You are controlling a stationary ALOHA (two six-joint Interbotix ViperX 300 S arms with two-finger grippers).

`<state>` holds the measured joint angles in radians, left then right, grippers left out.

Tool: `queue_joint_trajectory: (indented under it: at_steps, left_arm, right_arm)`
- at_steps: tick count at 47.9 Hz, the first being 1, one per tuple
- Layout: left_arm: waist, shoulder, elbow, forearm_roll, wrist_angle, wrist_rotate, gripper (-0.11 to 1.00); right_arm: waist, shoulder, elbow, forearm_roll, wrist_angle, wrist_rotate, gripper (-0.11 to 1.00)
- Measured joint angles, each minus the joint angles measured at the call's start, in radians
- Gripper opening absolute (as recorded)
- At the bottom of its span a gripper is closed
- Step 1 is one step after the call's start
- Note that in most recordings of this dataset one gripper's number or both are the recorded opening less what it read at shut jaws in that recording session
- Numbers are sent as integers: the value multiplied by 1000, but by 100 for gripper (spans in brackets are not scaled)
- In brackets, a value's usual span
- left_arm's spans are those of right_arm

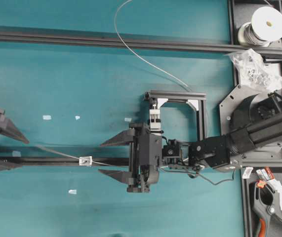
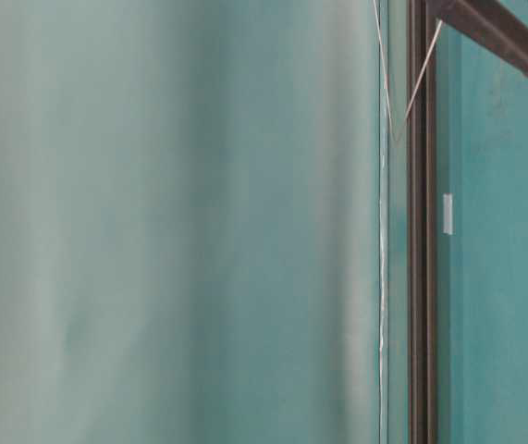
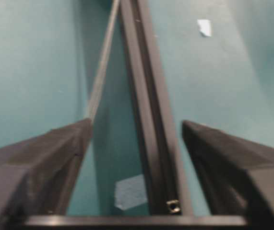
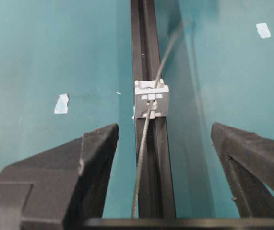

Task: Insert the wire through the hole in the metal fitting.
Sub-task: 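Pull the wire leftward through the bracket with the left gripper, then open both grippers to release the wire and withdraw them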

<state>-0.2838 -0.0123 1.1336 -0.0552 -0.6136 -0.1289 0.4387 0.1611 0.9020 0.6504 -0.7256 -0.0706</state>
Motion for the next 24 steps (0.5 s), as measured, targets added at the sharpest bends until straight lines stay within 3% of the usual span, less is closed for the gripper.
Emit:
queue_joint_trajectory:
  at_steps: [4,6,24]
  left_arm:
    - [2,0,6,0,2,0,77]
    - [2,-2,9,0,0,0,83]
    - [28,-107,41,0,2,14,82]
  right_arm:
    - [0,0,0,0,0,0,87]
    - [0,-3,0,-2,0,0,87]
    - [0,-74,43,-2,-2,-8,87]
